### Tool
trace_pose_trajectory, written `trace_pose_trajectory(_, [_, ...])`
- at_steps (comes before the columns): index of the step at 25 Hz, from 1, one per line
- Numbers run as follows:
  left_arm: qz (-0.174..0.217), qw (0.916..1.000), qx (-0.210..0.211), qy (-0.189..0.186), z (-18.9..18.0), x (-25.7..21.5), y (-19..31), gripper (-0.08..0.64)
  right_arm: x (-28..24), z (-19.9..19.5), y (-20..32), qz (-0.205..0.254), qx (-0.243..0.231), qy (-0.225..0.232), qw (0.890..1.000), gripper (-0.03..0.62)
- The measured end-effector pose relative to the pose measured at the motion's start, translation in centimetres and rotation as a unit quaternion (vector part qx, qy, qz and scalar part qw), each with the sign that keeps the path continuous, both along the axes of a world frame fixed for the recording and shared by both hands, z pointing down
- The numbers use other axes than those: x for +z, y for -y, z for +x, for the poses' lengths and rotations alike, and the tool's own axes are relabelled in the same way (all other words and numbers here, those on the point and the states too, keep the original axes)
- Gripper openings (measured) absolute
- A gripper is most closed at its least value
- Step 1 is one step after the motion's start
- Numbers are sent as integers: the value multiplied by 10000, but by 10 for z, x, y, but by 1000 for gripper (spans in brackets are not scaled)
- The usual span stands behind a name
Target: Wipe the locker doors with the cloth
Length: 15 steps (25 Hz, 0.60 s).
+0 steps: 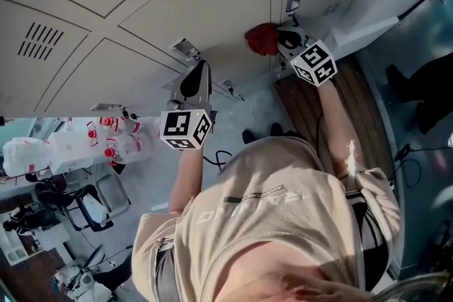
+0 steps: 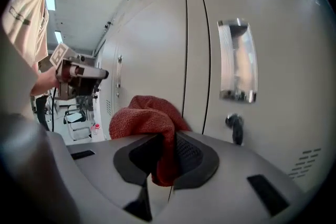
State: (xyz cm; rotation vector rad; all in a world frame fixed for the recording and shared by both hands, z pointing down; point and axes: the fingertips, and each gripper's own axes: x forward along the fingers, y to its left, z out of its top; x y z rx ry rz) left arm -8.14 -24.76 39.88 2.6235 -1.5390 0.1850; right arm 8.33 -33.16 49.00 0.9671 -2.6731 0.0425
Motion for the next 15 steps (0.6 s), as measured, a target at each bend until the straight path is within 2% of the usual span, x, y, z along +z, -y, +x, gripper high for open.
trace_pose_trajectory(4, [-118,9999,-58,19,-2,8,-2,5,47,3,-1,-427,103,-178,9989,46])
trace_pose_trajectory(8, [-210,9997,-147,56,-8,15,-3,5,68,6,-6,-661,181,-221,9974,45])
trace_pose_trajectory(12, [-261,9994,-205,49,-11,19,-4,5,67,6,-18,-703,204,-177,9972,46])
trace_pose_trajectory(15, [-255,9995,-188,15,-10,19,-7,5,48,6,-31,-593,243,70,9979,46])
